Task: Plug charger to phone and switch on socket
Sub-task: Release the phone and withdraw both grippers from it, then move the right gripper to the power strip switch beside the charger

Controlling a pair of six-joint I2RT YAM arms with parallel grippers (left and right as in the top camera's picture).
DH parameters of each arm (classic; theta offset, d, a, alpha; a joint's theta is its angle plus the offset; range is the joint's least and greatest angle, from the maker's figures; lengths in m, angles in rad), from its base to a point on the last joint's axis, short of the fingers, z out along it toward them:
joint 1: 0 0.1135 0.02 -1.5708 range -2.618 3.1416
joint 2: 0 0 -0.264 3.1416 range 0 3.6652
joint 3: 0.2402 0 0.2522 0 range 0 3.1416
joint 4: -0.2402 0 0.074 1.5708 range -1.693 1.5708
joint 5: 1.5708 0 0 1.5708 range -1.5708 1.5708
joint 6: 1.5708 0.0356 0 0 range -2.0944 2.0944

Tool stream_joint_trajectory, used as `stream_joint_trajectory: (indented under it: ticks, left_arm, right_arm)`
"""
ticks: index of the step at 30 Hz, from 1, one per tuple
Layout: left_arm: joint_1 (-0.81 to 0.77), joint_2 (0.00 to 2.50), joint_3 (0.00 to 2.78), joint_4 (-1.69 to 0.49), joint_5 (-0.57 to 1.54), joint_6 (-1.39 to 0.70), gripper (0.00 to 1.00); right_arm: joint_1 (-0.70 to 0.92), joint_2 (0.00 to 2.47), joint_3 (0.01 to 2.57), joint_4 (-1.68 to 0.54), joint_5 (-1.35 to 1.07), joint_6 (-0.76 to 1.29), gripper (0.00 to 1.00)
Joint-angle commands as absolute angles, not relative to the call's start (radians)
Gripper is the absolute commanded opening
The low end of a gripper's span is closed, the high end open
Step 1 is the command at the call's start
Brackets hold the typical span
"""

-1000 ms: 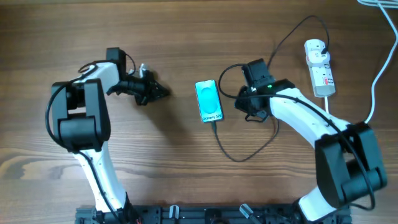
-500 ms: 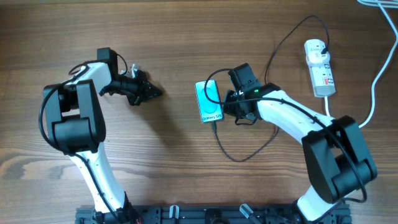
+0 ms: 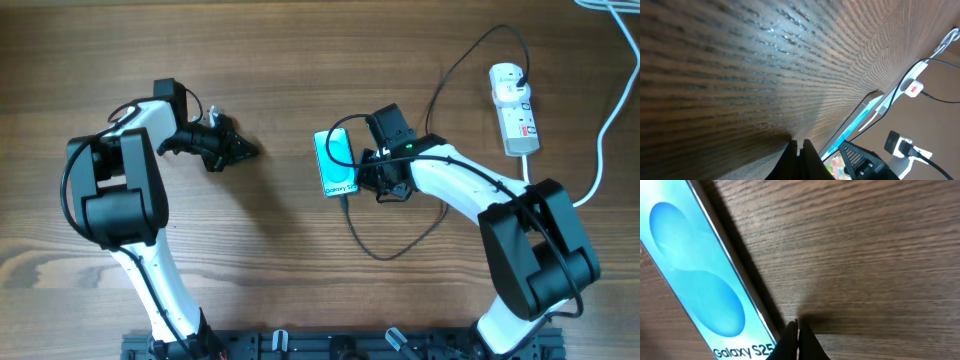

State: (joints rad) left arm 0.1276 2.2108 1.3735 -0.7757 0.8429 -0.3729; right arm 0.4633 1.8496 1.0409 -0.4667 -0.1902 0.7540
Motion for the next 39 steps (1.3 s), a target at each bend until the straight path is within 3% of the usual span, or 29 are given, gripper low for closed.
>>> stream_joint_trajectory:
  ticks: [1, 11, 16, 20, 26, 31, 39]
  left_arm:
    - [0.138, 2.197, 1.356, -0.779, 0.776, -0.371, 0.04]
    - [0.138, 2.197, 1.356, -0.78, 0.776, -0.371, 0.04]
    - [0.138, 2.182, 1.356, -0.799, 0.776, -0.357, 0.04]
    - [0.138, 2.099, 1.356, -0.842, 0.776, -0.297, 0.04]
    - [0.138, 1.804, 1.356, -0.964, 0.741, -0.212, 0.04]
    - [0.137, 1.491, 1.356, -1.118, 0.479, -0.209, 0.04]
    - [0.137, 1.084, 1.356, -1.221, 0.228, -0.217, 0.06]
  right_arm:
    - [0.469, 1.871, 1.039, -0.466, -0.242, 0.74, 0.04]
    - [0.468, 1.871, 1.039, -0.474, -0.329, 0.734, 0.04]
    - [0.451, 1.833, 1.072, -0.57, -0.216, 0.73, 0.04]
    - [0.392, 1.644, 1.156, -0.734, -0.027, 0.698, 0.04]
    - [0.191, 1.439, 1.171, -0.752, 0.034, 0.709, 0.04]
    - [0.008, 1.488, 1.171, -0.683, 0.058, 0.666, 0.04]
    - [-0.217, 1.65, 1.171, -0.499, 0.142, 0.635, 0.04]
